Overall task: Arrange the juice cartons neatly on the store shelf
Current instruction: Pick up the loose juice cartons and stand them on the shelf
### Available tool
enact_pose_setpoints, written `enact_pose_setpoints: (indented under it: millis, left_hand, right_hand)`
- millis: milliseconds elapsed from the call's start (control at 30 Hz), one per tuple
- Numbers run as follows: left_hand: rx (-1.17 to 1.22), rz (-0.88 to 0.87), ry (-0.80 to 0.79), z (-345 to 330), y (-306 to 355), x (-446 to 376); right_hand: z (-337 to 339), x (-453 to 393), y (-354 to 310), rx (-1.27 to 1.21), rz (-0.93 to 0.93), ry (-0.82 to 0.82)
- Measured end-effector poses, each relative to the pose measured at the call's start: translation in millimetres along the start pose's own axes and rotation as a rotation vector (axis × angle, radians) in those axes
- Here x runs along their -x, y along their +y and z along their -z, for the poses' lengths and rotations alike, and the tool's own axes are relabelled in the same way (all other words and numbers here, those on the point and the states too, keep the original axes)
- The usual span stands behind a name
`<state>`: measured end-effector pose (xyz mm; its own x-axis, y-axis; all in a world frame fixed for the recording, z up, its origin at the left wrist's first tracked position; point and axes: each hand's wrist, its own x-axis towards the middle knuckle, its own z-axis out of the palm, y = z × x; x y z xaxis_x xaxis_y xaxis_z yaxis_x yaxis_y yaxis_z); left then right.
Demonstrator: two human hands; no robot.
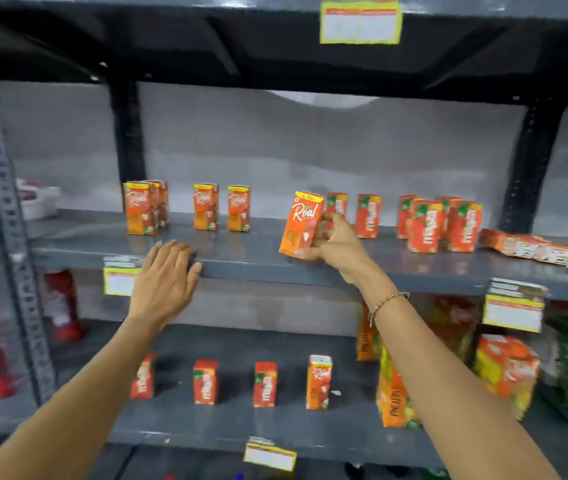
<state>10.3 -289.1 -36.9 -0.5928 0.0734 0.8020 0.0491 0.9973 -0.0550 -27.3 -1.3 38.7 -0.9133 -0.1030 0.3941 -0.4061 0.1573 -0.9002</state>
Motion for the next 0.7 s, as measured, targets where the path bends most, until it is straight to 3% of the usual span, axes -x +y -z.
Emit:
enact_pose_setpoints:
  millis: [267,467,700]
  left_hand:
    - [-0.007,0.068,-0.071,4.3,-144.6,10.9]
    - [0.066,0.003,0.002,-7.1,-167.7,6.3]
    - [0.061,-0.071,0.151,-28.7,-180.6,4.6]
  right_hand:
    - [-151.5,-47.0,-21.0,0.098,-0.01,-0.058]
    - [-230.9,-86.8,-26.8,0.2,-0.01,0.014]
    - [-261.9,-107.2,-25.0,0.359,-0.044,0.074]
